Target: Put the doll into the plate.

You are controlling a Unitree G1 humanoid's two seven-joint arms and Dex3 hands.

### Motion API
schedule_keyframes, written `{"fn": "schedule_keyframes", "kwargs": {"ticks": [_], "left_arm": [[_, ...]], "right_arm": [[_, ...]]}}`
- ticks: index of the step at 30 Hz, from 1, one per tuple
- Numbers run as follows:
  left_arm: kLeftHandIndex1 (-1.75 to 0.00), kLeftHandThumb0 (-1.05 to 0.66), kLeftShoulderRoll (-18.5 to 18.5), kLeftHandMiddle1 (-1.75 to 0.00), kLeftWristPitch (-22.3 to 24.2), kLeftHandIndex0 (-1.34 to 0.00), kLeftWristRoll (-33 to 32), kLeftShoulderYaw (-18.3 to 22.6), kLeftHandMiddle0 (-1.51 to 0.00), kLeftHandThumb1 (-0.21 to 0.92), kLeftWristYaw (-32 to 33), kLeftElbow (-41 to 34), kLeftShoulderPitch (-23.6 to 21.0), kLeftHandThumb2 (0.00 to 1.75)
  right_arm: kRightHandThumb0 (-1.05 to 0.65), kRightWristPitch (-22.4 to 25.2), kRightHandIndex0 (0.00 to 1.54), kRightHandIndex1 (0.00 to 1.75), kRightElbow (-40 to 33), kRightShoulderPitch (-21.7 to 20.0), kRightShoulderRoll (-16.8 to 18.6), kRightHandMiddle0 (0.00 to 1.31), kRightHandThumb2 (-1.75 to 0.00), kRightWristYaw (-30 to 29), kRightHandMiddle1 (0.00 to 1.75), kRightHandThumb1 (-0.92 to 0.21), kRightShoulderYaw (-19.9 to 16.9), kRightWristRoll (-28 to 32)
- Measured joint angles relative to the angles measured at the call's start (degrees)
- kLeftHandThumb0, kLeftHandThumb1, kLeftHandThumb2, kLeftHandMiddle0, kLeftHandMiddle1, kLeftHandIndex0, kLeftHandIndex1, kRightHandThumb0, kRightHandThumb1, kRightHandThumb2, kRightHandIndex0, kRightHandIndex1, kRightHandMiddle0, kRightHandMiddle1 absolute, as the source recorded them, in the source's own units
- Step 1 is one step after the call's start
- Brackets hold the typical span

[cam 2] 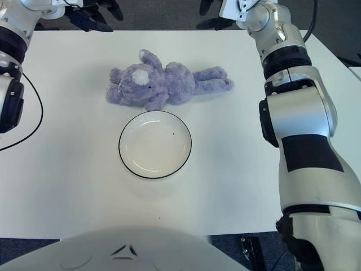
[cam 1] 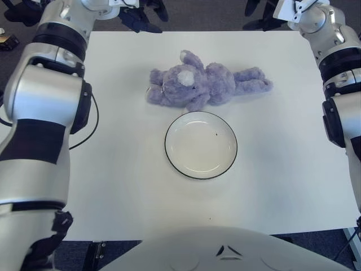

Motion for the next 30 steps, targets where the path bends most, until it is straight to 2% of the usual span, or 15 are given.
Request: {"fn": "schedule_keyframes", "kwargs": {"ticks": [2, 5, 8, 14, 18, 28, 30], "left_arm": [[-0.23, -0.53, -0.2, 0.0, 0.0, -0.43, 0.0, 0.0, -0.59, 0.92, 0.0, 0.2, 0.0, 0.4], [-0.19, -0.56, -1.1, 0.0, 1.8, -0.43, 0.0, 0.0, -0.56, 0.92, -0.3, 0.8, -0.2, 0.35], [-0.16, -0.58, -2.8, 0.0, 3.7, -0.43, 0.3, -0.5, -0.53, 0.92, -0.4, 1.3, -0.2, 0.33], [-0.14, -0.59, -5.4, 0.0, 4.7, -0.43, 0.8, -1.2, -0.52, 0.92, -0.5, 1.4, -0.2, 0.32], [-0.12, -0.65, -5.9, 0.0, 5.1, -0.42, 1.1, -1.5, -0.49, 0.92, -0.1, 1.4, -0.1, 0.35], [-0.1, -0.67, -7.5, 0.0, 5.9, -0.42, 2.2, -2.2, -0.48, 0.92, 0.2, 1.7, 1.0, 0.36], [-0.1, -0.7, -7.6, 0.0, 6.0, -0.42, 2.3, -2.4, -0.47, 0.92, 0.2, 1.7, 1.0, 0.38]], "right_arm": [[-0.51, -0.1, 0.58, 0.27, 0.3, -0.1, 0.1, 0.28, -0.13, 0.2, 0.41, -0.92, 0.0, 0.0], [-0.57, 1.9, 0.57, 0.15, 1.3, -1.3, 0.3, 0.26, -0.09, 4.4, 0.31, -0.92, 0.0, 0.3], [-0.59, 3.6, 0.57, 0.09, 1.7, -2.2, 0.7, 0.26, -0.08, 6.1, 0.27, -0.92, -0.1, 0.3], [-0.6, 4.0, 0.58, 0.06, 1.7, -3.4, 1.9, 0.26, -0.07, 6.2, 0.25, -0.92, -0.1, 0.3], [-0.66, 4.0, 0.52, 0.03, 1.8, -3.5, 2.2, 0.23, -0.09, 5.9, 0.21, -0.92, 0.3, 0.0], [-0.69, 4.5, 0.5, 0.01, 2.7, -3.5, 2.8, 0.22, -0.11, 6.8, 0.18, -0.92, 1.1, -0.9], [-0.72, 4.8, 0.43, 0.0, 2.9, -3.5, 3.0, 0.2, -0.11, 7.5, 0.16, -0.92, 1.1, -0.9]]}}
